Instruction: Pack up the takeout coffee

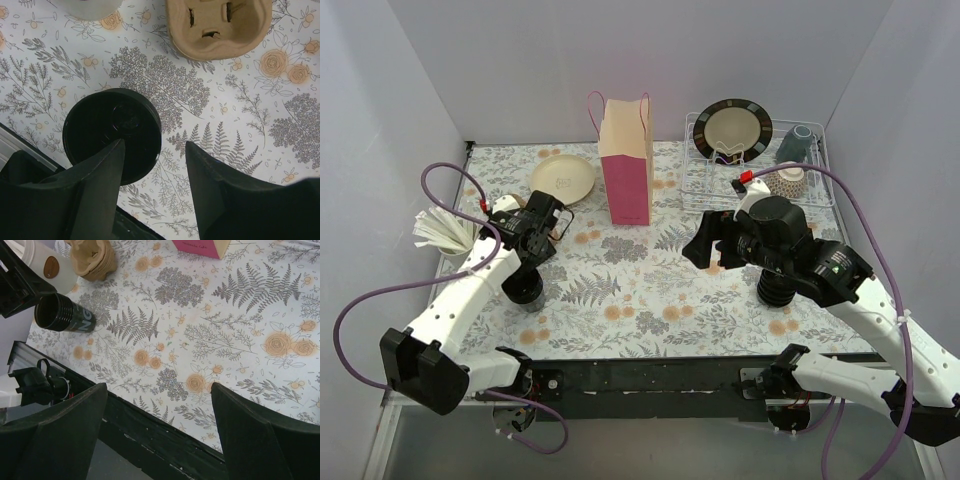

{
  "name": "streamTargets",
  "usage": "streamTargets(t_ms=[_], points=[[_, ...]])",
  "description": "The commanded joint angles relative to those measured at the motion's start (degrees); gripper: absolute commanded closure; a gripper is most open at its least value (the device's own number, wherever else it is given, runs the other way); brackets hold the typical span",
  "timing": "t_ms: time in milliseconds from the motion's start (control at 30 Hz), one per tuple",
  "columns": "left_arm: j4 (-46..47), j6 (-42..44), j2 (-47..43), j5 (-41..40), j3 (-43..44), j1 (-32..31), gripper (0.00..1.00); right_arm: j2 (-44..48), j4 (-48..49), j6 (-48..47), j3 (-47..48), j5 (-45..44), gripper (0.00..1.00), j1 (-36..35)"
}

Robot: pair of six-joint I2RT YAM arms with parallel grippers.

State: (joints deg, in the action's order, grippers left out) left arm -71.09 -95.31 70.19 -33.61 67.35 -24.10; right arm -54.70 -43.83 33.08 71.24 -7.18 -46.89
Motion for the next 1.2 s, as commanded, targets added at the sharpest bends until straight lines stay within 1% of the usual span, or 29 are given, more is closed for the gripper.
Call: streamTargets(t_ms=[0,167,367,500,533,800,867,933,967,1033,1067,1100,1167], points=[[3.1,-1.1,-2.6,0.4,-2.5,0.8,0.50,1.1,4.0,-1.3,-1.1,0.9,0.08,0.1],[4.4,-1.7,-1.2,2.0,-4.9,1.2,0.54,0.5,4.5,-2.1,-0.8,0.9,0.08,0.1],[5.6,-1.4,-0.3,2.2,-5.6,1.3,0.60,-0.3,4.5,-2.9,-0.2,1.1,0.08,0.0],[6.1,-0.9,-0.1,2.1,-6.6,1.4,0.66,-0.8,4.5,-3.4,-0.2,1.3,0.08,0.1],[6.1,-0.9,0.2,2.1,-6.5,1.3,0.69,-0.8,4.5,-3.6,-0.2,1.3,0.08,0.1],[6.0,-0.8,0.7,2.1,-6.5,1.3,0.78,-1.2,4.7,-4.4,-0.2,1.2,0.08,0.1],[5.8,-0.5,0.9,2.0,-6.4,1.4,0.82,-1.5,4.7,-4.6,-0.3,1.3,0.08,0.1],[5.6,-0.4,1.0,2.0,-6.5,1.4,0.84,-1.7,4.8,-4.7,-0.2,1.5,0.08,0.1],[5.4,-0.5,1.1,1.9,-6.5,1.4,0.88,-1.8,4.9,-4.9,-0.1,1.6,0.08,0.0],[5.2,-0.2,1.1,1.9,-6.5,1.4,0.92,-2.0,4.9,-5.0,-0.1,1.6,0.08,0.1],[5.1,-0.1,1.1,1.9,-6.4,1.4,0.97,-2.0,4.9,-5.2,-0.1,1.6,0.08,0.1],[4.9,0.0,1.3,1.9,-6.4,1.4,1.00,-2.0,4.8,-5.3,-0.1,1.6,0.08,0.1],[4.2,-0.1,1.3,1.7,-6.0,1.4,1.00,-2.1,4.8,-5.4,-0.1,1.6,0.08,0.0]])
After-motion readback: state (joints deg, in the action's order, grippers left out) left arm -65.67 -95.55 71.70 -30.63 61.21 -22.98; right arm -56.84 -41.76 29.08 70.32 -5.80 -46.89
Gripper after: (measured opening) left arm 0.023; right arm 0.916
